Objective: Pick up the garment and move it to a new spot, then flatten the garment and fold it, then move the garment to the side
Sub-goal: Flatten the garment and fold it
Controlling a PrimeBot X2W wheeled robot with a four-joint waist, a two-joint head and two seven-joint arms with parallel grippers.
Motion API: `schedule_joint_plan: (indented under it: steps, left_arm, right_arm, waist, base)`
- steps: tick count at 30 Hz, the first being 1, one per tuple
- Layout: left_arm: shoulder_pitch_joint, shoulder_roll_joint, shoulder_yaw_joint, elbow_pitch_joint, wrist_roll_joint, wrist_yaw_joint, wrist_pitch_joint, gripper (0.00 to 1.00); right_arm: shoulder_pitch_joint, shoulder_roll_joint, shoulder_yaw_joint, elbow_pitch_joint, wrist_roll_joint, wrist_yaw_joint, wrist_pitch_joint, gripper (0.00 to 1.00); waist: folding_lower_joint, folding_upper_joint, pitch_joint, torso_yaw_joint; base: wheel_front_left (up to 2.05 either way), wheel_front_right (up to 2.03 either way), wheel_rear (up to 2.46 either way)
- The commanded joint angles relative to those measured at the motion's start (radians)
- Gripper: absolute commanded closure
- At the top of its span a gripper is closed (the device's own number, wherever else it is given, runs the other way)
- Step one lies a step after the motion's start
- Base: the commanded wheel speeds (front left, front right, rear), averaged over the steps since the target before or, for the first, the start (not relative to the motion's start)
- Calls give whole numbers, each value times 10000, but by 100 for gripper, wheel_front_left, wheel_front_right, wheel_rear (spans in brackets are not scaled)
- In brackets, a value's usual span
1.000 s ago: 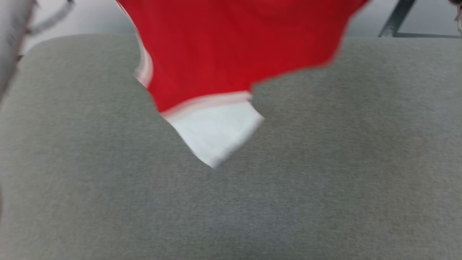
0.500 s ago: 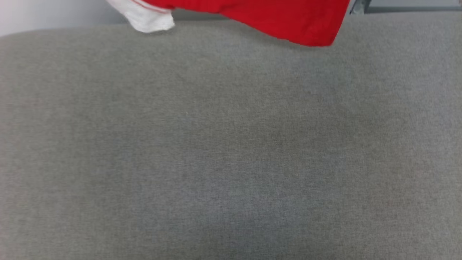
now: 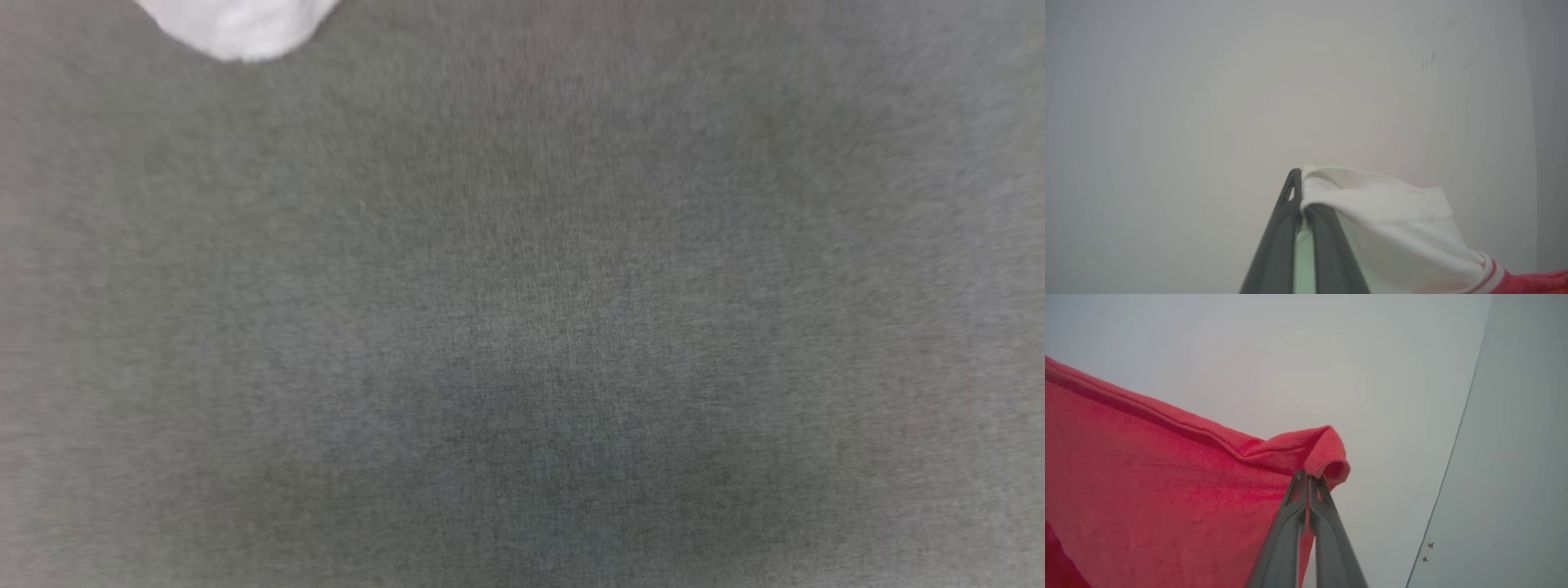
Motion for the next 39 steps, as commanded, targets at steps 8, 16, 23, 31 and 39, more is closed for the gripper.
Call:
schedule_joint_plan:
  steps: [8,16,23,31,39]
  left_arm:
    - [-1492,-158,478,-1311,394,-74,-308,100]
    - [-347,-281,1010,-2540,711,-78,-298,100]
    - [1321,-178,556,-2687,202,-60,-299,100]
    - [3082,121,-856,-2594,-1007,-61,857,100]
    - [5368,778,-2103,-3599,-2104,-62,1838,100]
  right_arm:
    - [-371,-590,-1974,-1731,-1597,-11,-69,100]
    - [627,81,-3561,-2011,-3557,-11,-77,100]
    - [1260,199,-3692,-1506,-4221,-11,-78,100]
    - [2249,302,-2756,-649,-3683,-11,389,100]
    - [4420,-132,-738,-1423,-1707,-11,1536,100]
  waist:
    - [0,0,2718,228]
    - [0,0,3047,540]
    - [0,0,2279,869]
    - [0,0,888,1033]
    - [0,0,-776,1248]
  base:
    - [0,0,0]
    - [0,0,0]
    - [0,0,0]
    - [0,0,0]
    - [0,0,0]
